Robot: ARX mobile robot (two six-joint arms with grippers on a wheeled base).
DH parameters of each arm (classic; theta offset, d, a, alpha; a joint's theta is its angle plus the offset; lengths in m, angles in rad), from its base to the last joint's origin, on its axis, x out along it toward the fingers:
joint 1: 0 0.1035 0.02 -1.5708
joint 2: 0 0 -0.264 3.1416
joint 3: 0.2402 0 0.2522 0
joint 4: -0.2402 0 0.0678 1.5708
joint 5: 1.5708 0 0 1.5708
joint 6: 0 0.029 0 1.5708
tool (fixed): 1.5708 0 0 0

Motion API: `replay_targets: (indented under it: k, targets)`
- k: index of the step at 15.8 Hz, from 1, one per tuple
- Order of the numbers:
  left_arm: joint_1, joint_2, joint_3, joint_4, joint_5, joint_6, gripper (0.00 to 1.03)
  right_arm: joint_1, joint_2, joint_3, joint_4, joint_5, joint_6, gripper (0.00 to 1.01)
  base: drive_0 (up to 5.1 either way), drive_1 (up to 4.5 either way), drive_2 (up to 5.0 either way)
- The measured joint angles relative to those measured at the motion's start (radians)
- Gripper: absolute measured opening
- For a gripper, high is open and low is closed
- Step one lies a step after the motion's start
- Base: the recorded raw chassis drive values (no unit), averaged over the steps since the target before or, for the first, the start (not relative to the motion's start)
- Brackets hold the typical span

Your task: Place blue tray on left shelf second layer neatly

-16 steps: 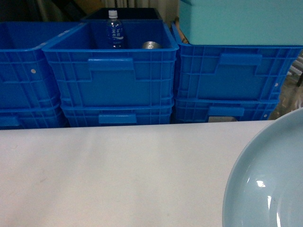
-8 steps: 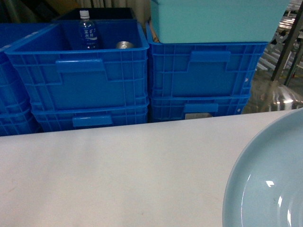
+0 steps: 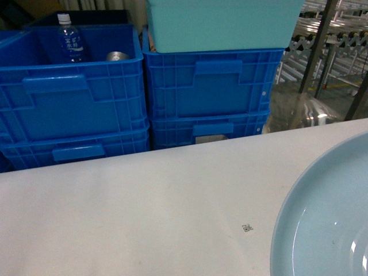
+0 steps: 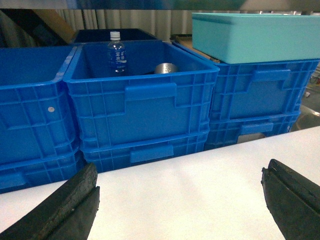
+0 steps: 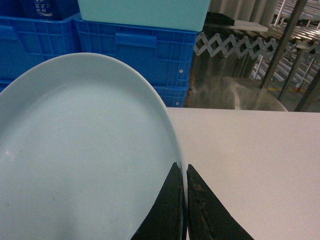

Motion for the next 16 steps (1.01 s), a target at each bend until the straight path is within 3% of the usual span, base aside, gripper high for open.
replay_targets:
  k: [16]
  targets:
    - [0.0,0.0,0.0,0.0,0.0,0.0,0.98,0.0,0.0,0.0,0.0,0.0,0.0,0.02,-1.0,-1.05,-1.0]
